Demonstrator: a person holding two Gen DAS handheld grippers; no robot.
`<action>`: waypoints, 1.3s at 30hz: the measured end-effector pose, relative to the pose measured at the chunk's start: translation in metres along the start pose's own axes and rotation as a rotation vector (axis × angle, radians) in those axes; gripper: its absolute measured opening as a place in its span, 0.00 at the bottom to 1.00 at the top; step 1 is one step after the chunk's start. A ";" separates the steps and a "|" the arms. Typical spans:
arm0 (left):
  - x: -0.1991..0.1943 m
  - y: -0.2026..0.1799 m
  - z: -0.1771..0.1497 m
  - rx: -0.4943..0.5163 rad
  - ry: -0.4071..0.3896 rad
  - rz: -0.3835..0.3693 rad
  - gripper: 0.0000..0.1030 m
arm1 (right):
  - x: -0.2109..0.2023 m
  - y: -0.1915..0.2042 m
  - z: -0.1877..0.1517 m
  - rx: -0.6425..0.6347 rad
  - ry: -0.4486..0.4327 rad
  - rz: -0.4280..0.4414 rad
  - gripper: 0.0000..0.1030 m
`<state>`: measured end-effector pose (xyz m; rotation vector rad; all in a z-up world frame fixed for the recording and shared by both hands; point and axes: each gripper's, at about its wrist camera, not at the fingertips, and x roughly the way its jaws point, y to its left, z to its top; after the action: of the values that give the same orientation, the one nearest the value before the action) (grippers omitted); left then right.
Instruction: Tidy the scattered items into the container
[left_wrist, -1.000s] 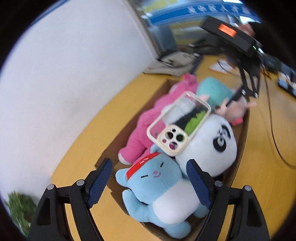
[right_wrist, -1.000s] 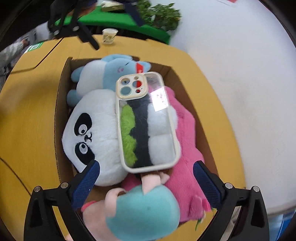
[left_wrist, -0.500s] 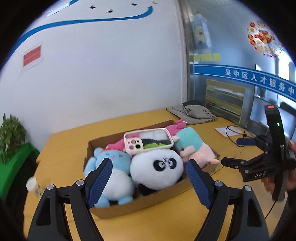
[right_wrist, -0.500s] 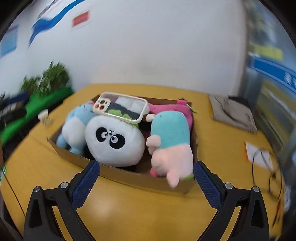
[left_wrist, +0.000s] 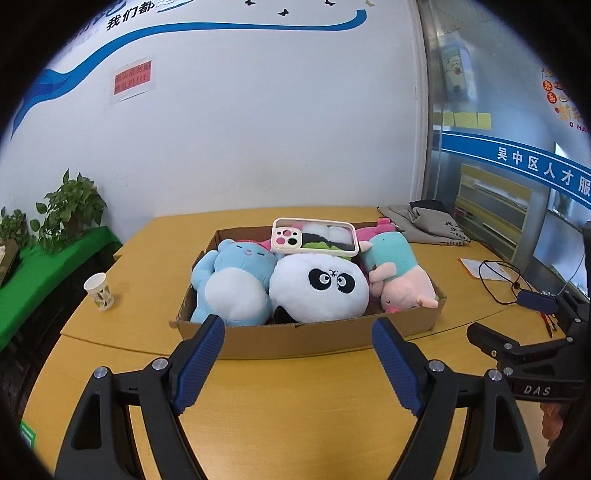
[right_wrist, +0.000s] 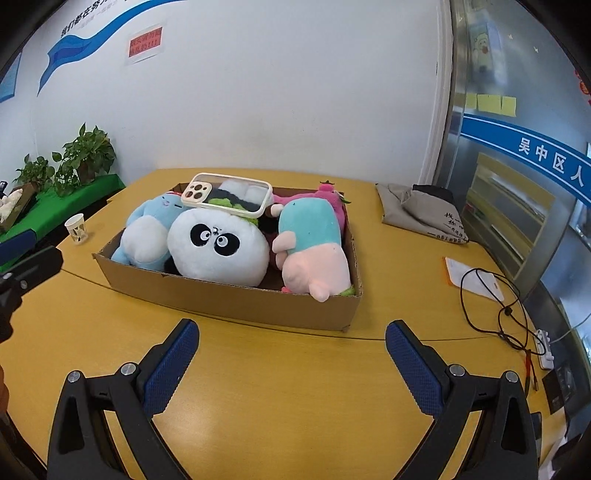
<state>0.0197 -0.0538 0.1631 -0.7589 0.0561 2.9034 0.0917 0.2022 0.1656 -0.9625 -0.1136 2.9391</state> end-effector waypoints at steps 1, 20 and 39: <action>-0.001 0.000 0.000 0.000 0.003 0.002 0.81 | -0.001 -0.001 -0.001 -0.003 -0.001 0.006 1.00; 0.009 0.008 -0.021 -0.074 0.109 0.077 0.81 | -0.004 0.007 -0.009 -0.003 0.008 -0.017 1.00; 0.020 0.006 -0.037 -0.036 0.212 0.071 0.81 | 0.004 0.022 -0.016 -0.036 0.040 -0.036 1.00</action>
<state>0.0196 -0.0603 0.1215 -1.0899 0.0546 2.8843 0.0973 0.1818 0.1489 -1.0127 -0.1814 2.8930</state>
